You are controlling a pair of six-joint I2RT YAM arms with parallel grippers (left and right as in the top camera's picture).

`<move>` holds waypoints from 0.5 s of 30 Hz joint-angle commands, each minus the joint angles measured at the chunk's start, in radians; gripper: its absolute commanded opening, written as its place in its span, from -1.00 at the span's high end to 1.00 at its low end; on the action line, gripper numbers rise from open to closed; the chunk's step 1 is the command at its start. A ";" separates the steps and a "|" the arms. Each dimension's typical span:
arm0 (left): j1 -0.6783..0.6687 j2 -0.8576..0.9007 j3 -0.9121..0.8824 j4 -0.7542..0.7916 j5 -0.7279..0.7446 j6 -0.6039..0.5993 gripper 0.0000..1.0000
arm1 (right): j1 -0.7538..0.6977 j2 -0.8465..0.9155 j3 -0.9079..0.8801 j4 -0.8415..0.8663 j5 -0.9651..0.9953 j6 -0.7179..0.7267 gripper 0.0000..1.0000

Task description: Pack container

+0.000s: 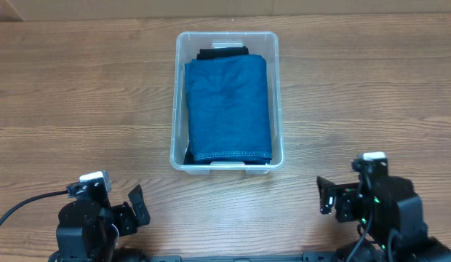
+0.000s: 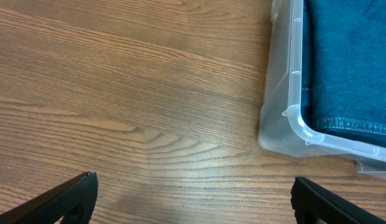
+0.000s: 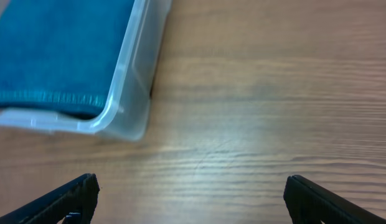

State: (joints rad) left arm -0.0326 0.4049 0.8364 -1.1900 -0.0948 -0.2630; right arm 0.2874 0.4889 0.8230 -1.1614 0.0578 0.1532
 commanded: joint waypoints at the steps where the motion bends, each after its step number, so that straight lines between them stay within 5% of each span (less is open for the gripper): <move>1: 0.000 -0.006 -0.004 0.001 -0.013 -0.014 -1.00 | -0.100 -0.192 -0.006 0.044 0.000 -0.012 -1.00; 6: 0.000 -0.006 -0.004 0.001 -0.013 -0.014 -1.00 | -0.153 -0.414 -0.142 0.267 -0.030 -0.185 -1.00; 15: 0.000 -0.006 -0.004 0.001 -0.013 -0.014 -1.00 | -0.179 -0.486 -0.605 0.949 -0.033 -0.185 -1.00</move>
State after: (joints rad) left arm -0.0326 0.4049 0.8360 -1.1904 -0.0948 -0.2634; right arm 0.1173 0.0151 0.3168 -0.3477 0.0292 -0.0189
